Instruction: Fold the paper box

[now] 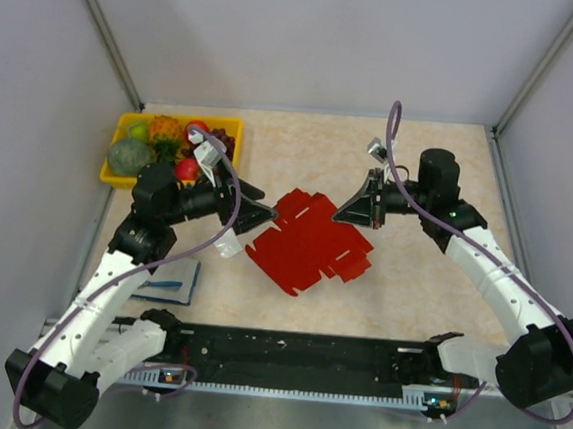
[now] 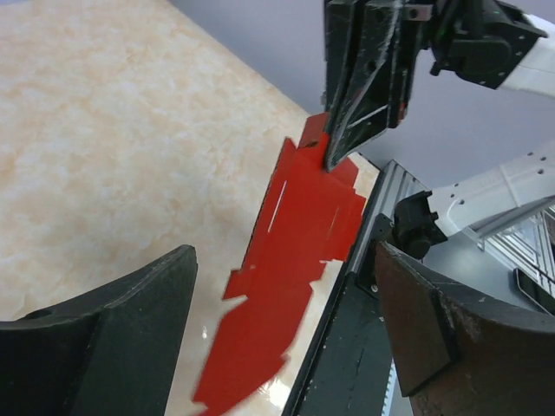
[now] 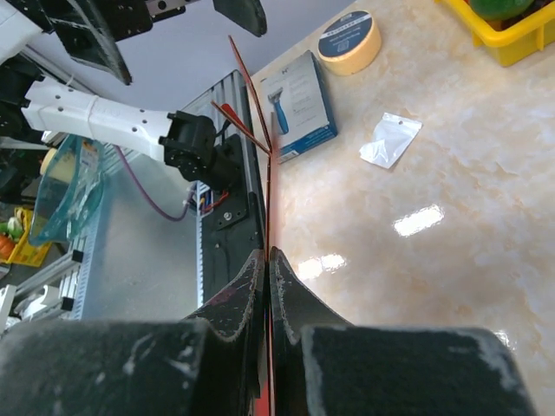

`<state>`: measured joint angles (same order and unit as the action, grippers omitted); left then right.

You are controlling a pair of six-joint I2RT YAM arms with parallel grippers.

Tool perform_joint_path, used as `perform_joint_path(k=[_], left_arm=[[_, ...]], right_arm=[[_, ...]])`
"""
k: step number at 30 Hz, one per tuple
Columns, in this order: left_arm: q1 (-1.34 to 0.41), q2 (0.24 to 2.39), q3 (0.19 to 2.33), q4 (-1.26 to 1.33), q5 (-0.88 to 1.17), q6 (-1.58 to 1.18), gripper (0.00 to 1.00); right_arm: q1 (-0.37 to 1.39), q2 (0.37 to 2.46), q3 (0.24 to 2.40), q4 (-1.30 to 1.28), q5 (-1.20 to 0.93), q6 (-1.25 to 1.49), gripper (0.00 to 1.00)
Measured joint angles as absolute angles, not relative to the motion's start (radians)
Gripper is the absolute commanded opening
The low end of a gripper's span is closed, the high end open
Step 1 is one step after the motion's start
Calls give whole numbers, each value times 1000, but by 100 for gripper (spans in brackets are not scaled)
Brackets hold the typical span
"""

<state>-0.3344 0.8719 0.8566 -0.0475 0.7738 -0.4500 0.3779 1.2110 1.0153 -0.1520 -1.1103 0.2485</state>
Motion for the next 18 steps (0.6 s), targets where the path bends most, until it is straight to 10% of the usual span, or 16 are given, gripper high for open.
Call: perform_joint_path(k=[12,18], left_arm=[[-403,1010,916,8,861,-388,87],[-448,1097,984,-12,917,-342,39]], right_arm=[[412,1211,1015,-161,-1172,247,0],[419,1220,1015,-143,-1195,266,0]])
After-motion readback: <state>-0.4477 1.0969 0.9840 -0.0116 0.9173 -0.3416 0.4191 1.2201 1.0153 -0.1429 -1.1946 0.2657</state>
